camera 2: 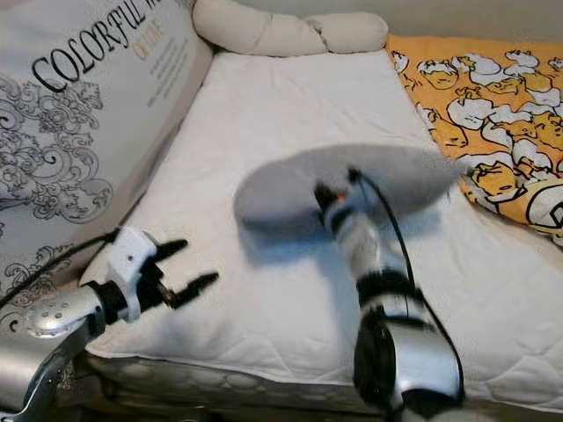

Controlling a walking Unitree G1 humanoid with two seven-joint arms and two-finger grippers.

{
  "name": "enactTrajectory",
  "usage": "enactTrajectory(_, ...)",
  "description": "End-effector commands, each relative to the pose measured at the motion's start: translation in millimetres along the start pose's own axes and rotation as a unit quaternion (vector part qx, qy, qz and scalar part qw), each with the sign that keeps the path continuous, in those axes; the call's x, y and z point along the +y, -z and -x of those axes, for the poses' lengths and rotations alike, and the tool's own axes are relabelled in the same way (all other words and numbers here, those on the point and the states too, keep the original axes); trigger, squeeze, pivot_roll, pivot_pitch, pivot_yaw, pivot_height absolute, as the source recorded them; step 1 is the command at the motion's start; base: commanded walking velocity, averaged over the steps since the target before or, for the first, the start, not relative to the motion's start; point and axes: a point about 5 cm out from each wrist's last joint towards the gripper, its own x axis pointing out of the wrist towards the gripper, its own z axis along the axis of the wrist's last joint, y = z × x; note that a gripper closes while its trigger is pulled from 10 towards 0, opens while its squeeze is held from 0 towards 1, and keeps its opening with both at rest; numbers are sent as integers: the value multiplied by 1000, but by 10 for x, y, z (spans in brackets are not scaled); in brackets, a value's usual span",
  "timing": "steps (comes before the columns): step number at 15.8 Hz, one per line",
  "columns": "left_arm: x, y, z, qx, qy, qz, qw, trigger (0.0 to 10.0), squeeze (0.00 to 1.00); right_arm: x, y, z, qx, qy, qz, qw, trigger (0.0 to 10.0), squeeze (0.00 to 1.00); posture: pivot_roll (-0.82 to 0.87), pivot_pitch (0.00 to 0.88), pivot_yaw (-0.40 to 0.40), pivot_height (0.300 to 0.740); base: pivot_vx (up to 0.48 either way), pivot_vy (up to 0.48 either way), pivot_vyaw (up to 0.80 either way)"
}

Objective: Clean up the room

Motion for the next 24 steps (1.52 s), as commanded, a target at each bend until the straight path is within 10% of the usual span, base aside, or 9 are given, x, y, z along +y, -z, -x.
enactTrajectory(1,70,-49,62,-17,-36,0,999,10000,0,211,-140,-47,-10,-50,14,999,0,0,37,0,37,740,0,0,0)
enactTrajectory(4,432,-147,123,-58,-163,40,984,10000,0,721,-597,81,-18,-217,19,976,0,0,21,0,59,740,0,0,0)
enactTrajectory(9,765,-320,214,-134,-263,125,947,10000,0,737,-790,502,-6,-312,-30,950,0,0,8,0,75,740,0,0,0)
enactTrajectory(14,848,-245,235,-144,-288,184,929,10000,0,-176,337,897,184,-224,-13,957,0,0,-10,0,91,740,0,0,0)
enactTrajectory(15,812,-207,197,-131,-264,185,937,10000,1000,-400,524,940,216,-169,3,962,0,0,-13,0,92,740,0,0,0)
enactTrajectory(17,608,12,-60,-2,-151,130,980,10000,1000,-876,826,1063,267,-46,42,962,0,0,-6,0,79,740,0,0,0)
enactTrajectory(21,638,-63,-447,11,-87,101,991,10000,1000,-868,716,1063,239,-57,34,969,0,0,-29,0,81,740,0,0,0)
enactTrajectory(24,544,61,-755,35,-12,158,987,10000,1000,-911,726,1074,234,-52,51,969,0,0,-60,0,105,740,0,0,0)
